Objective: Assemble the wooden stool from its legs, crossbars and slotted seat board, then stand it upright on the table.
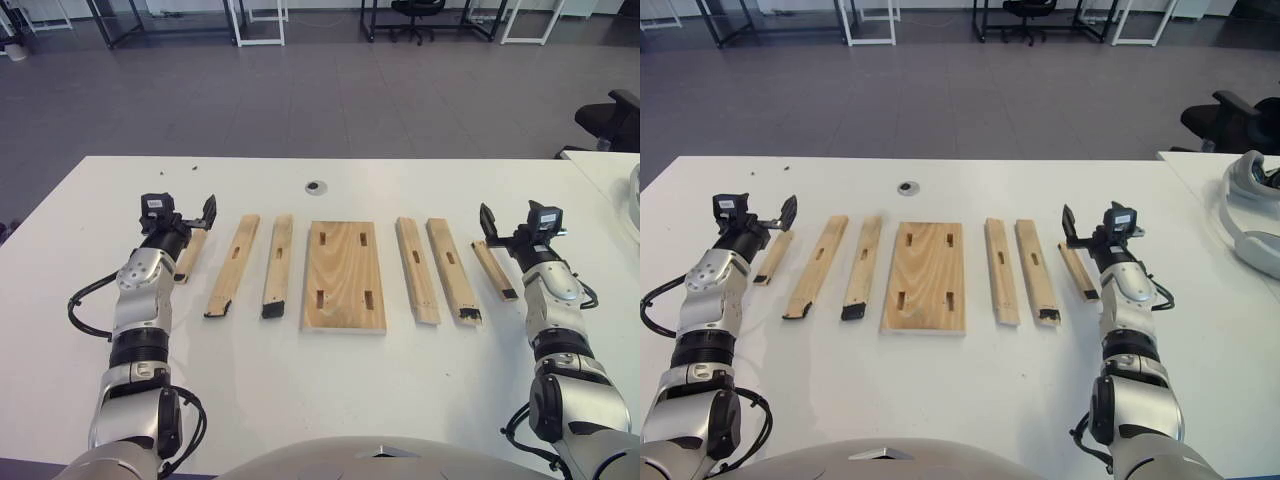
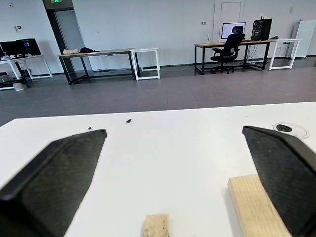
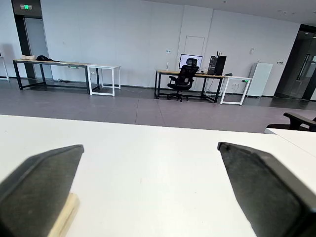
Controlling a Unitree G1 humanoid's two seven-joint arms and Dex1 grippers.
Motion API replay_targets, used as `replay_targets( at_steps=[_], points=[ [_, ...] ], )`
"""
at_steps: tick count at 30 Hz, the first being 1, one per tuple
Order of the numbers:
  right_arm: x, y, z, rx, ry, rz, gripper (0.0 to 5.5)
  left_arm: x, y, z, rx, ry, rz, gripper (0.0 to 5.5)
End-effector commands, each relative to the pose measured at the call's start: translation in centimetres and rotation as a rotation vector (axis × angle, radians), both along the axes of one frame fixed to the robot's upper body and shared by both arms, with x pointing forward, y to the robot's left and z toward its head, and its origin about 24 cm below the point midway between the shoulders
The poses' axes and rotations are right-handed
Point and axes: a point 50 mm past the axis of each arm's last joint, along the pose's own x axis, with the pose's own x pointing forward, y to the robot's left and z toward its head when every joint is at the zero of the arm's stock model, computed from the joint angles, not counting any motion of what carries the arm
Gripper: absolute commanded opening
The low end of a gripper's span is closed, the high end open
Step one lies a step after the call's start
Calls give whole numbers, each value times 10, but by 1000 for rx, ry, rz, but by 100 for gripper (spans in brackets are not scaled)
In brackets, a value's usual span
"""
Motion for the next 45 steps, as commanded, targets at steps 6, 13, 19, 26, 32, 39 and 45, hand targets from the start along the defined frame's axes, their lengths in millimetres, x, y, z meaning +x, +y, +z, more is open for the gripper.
replay_targets(
  at_steps=[6, 13, 19, 26, 32, 39, 45],
  points=[
    [-2, 0, -1, -13, 7, 6, 508, -6, 8, 0, 29, 11, -9, 508],
    [-4, -2, -2, -17, 10, 1, 504, -39, 38, -39, 40, 304, -63, 473],
    [-4, -2, -3, -18, 13, 4, 504, -66, 44, -70, -2, 504, -63, 361],
    [-3, -1, -1, -24, 17, 14, 504, -77, 31, -81, -37, 577, -115, 252],
    [3, 10, 2, -28, 16, 64, 504, -78, 31, -93, 52, 639, -87, 161],
    [22, 60, 31, 270, -1, 310, 504, -26, 13, 9, -40, -21, -127, 129],
    [19, 184, 149, 856, -161, 893, 504, 8, -134, 86, 78, -322, -659, 129]
  ],
)
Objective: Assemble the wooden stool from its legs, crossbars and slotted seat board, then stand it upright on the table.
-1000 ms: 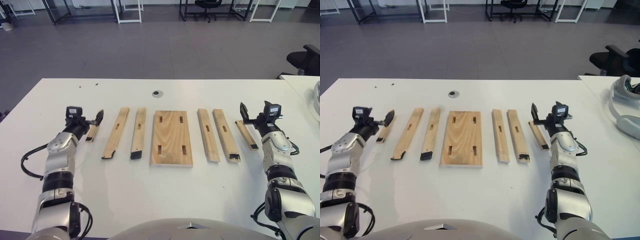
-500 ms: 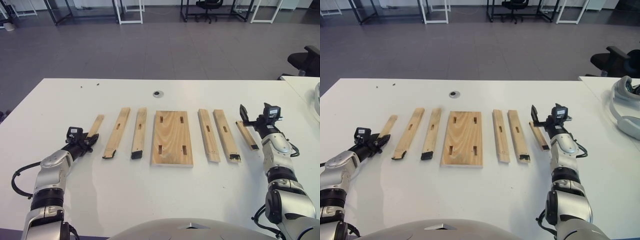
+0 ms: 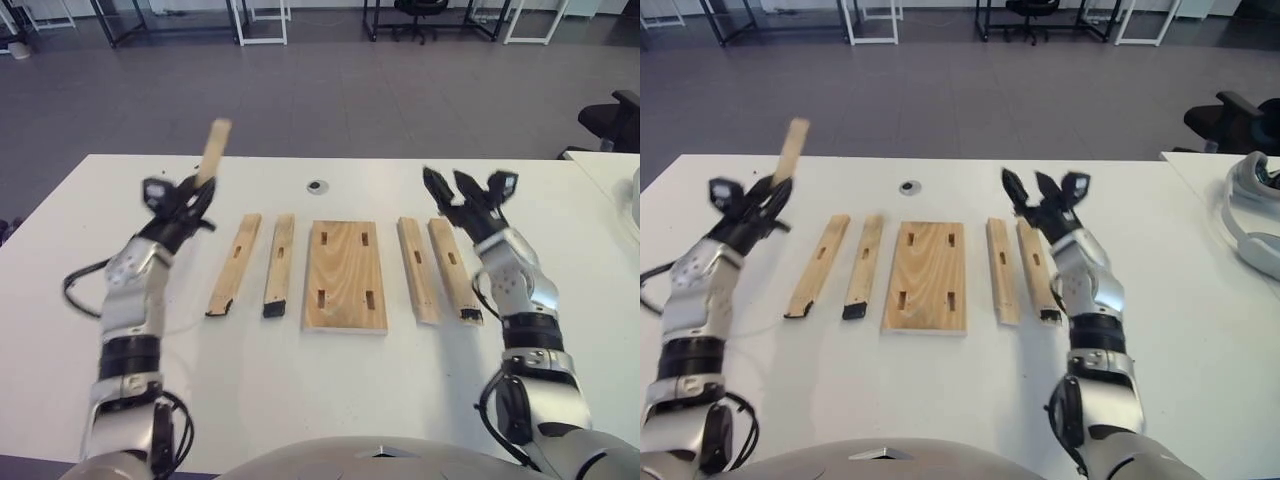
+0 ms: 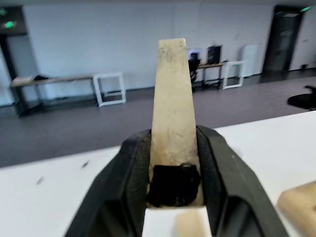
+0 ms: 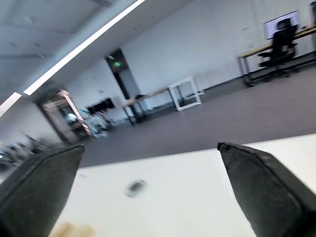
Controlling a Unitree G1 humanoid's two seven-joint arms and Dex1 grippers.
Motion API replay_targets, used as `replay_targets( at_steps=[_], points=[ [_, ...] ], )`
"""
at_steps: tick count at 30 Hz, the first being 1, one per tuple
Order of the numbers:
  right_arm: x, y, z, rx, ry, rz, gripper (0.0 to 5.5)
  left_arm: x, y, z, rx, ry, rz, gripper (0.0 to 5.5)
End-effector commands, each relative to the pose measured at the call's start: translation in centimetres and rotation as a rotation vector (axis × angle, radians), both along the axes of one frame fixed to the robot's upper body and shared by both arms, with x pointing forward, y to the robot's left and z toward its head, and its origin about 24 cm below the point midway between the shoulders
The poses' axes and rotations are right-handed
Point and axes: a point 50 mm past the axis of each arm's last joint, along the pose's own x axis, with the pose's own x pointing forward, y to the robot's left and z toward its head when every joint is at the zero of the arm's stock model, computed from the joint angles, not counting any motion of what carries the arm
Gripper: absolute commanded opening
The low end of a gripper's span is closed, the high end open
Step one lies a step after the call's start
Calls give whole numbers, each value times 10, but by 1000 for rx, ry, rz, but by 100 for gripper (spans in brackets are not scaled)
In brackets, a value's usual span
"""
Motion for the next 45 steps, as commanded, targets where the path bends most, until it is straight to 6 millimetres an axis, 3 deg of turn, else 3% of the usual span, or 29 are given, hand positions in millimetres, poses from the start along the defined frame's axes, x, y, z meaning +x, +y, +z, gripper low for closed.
replay_targets(
  at_steps=[1, 4, 6, 15, 28, 33, 34, 35, 37, 41, 45],
  points=[
    [-8, 63, 65, 189, -88, 276, 504, 4, -75, 27, 102, -130, -245, 129],
    [-10, 77, 68, 248, -36, 334, 504, -2, -103, 34, 117, -176, -341, 129],
    [-11, 77, 71, 307, -16, 343, 471, -5, -111, 34, 134, -186, -374, 129],
    [-13, 61, 61, 309, 46, 274, 307, -11, -102, 32, 176, -197, -356, 129],
    [-18, 59, 53, 275, 96, 305, 56, -15, -101, 30, 255, -210, -398, 129],
    [-20, 58, 47, 240, 95, 274, 41, -18, -105, 26, 255, -190, -441, 129],
    [-21, 56, 43, 232, 96, 262, 41, -19, -105, 23, 255, -174, -448, 129],
    [-22, 54, 40, 230, 99, 251, 41, -19, -105, 21, 259, -159, -450, 167],
    [-23, 37, 28, 226, 107, 134, 41, -18, -101, 14, 252, -118, -430, 196],
    [-46, -5, -20, 136, 179, -187, 41, -18, -81, -1, 201, -46, -304, 258],
    [-66, -13, -61, -13, 266, -331, 41, -20, -69, -11, 116, -3, -154, 326]
  ],
)
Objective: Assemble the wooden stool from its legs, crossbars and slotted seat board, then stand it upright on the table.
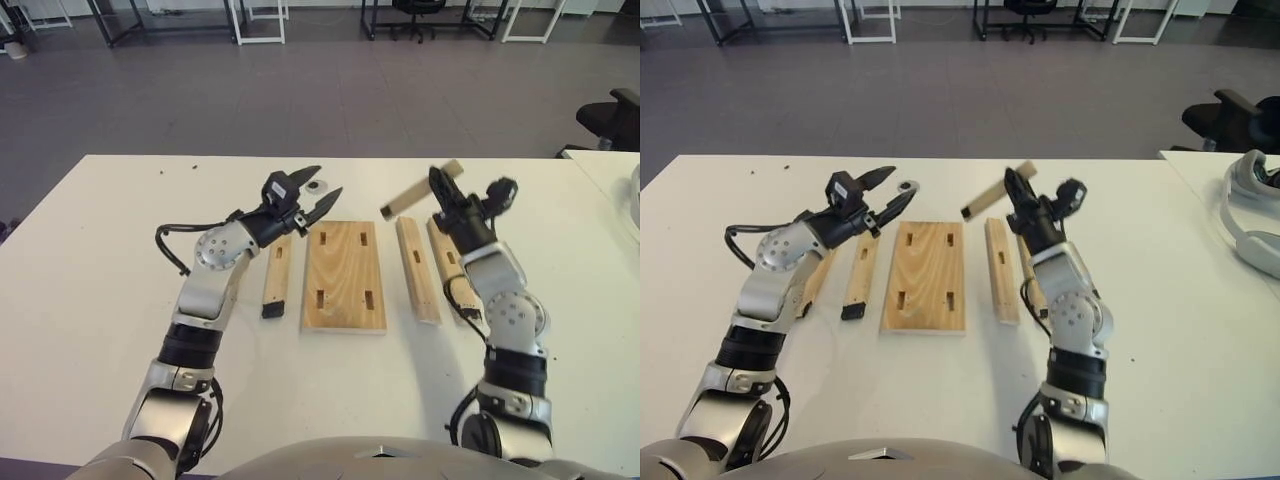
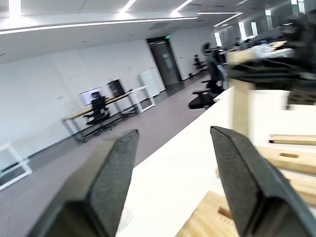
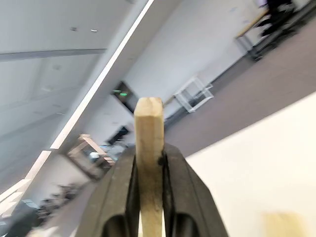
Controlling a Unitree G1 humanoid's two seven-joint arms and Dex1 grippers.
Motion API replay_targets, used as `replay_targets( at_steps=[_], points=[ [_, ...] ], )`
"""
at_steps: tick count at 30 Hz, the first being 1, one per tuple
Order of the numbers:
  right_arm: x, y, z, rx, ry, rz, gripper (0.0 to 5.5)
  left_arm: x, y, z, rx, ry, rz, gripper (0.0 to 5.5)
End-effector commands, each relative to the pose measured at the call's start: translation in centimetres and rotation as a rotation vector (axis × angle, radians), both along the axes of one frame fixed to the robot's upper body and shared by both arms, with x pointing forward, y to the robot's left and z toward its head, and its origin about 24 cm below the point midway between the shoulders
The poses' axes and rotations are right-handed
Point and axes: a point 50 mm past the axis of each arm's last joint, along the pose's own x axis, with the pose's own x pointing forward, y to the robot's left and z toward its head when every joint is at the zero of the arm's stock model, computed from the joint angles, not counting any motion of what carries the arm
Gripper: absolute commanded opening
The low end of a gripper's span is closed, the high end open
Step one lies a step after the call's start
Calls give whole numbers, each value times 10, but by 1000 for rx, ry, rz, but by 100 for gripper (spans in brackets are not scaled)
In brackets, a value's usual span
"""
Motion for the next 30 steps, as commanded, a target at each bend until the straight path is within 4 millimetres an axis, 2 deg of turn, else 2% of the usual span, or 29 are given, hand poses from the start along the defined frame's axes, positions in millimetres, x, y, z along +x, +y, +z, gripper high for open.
replay_targets(
  at_steps=[1, 3, 6, 12, 16, 21, 26, 30],
  points=[
    [-12, -2, -26, -99, 69, -82, 41, -2, 8, -10, -54, 46, 118, 337],
    [-11, -4, -34, -147, 83, -131, 41, -3, 2, -12, -60, 55, 123, 340],
    [-10, -11, -32, -146, 63, -172, 41, -5, -2, -14, -67, 62, 124, 340],
    [-11, -18, -37, -186, 77, -186, 41, -6, 0, -17, -69, 68, 148, 340],
    [-11, -21, -48, -211, 116, -205, 41, -5, 1, -17, -69, 68, 154, 340],
    [-12, -22, -60, -328, 153, -206, 41, -4, 2, -17, -63, 66, 156, 340],
    [-23, -9, -88, -645, 209, -58, 41, -6, 1, -20, -40, 65, 156, 340],
    [-36, -17, -124, -727, 356, -46, 41, -6, 1, -21, -16, 55, 164, 340]
  ],
)
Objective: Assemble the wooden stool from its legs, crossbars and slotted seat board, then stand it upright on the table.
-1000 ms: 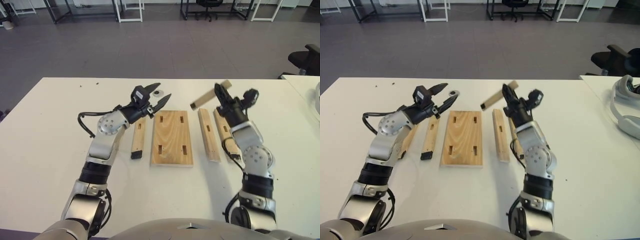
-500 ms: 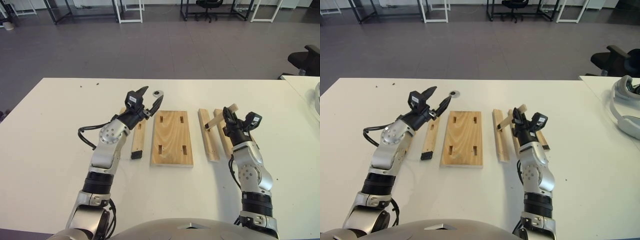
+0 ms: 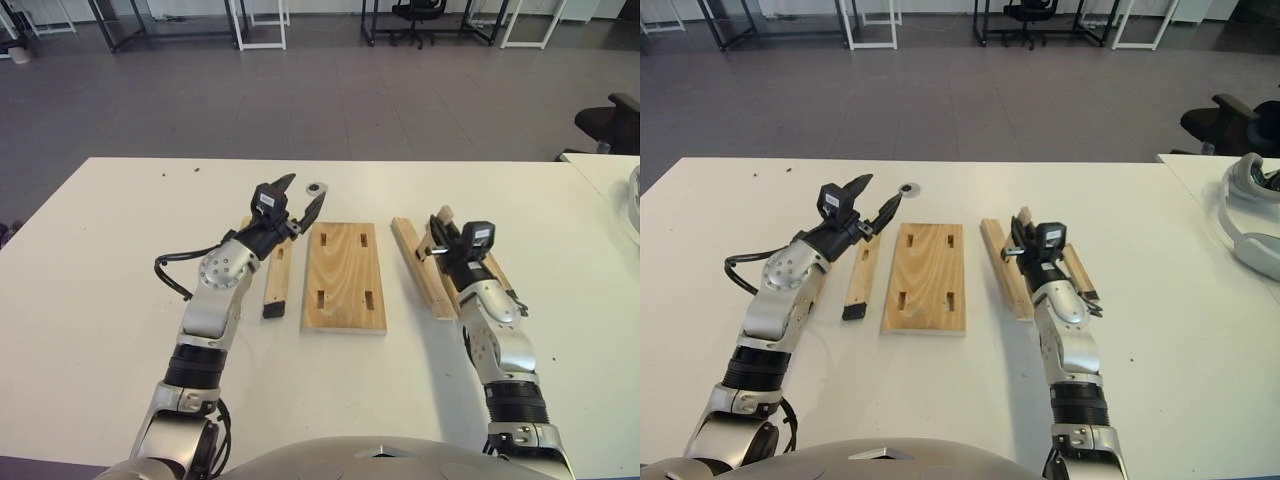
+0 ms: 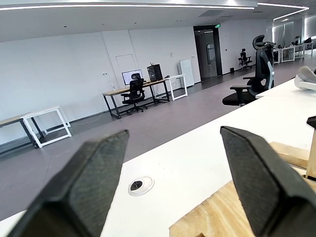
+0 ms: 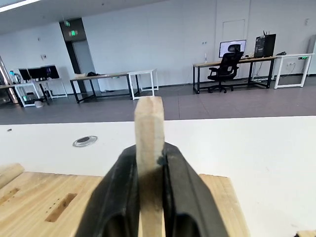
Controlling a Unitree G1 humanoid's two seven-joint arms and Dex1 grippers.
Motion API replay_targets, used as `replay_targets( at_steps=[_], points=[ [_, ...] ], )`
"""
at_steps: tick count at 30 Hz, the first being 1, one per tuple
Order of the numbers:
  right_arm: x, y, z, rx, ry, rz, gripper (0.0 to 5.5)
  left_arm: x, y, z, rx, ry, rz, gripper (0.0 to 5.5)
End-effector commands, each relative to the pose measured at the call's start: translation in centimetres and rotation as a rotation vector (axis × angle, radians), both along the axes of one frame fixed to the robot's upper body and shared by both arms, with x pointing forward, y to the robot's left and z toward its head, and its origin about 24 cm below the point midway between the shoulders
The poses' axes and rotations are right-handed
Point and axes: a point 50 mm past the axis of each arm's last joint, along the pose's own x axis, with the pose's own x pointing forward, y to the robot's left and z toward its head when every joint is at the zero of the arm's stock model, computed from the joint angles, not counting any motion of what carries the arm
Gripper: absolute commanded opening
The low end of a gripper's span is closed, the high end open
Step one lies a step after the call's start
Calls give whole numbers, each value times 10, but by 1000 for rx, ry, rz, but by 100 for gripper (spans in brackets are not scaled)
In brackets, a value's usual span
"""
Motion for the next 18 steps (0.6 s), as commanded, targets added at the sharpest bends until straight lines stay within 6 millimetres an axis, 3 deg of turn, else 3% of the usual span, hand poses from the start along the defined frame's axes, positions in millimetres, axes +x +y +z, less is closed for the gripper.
replay_targets(
  at_steps=[1, 4, 8, 11, 18],
  points=[
    [-34, -17, -79, -61, 365, -64, 41, 0, 2, -4, 31, 6, 16, 340],
    [-33, -15, -72, -77, 308, -15, 41, -1, 3, -6, 34, 8, 19, 340],
    [-4, -2, -13, -47, 66, 48, 41, 0, 0, -5, 34, 2, 20, 340],
    [7, 2, 23, -14, -36, 83, 118, 0, -1, -3, 22, -7, 25, 340],
    [3, 3, 12, -15, 281, 129, 245, 1, 0, -2, 13, -14, 38, 340]
  ],
)
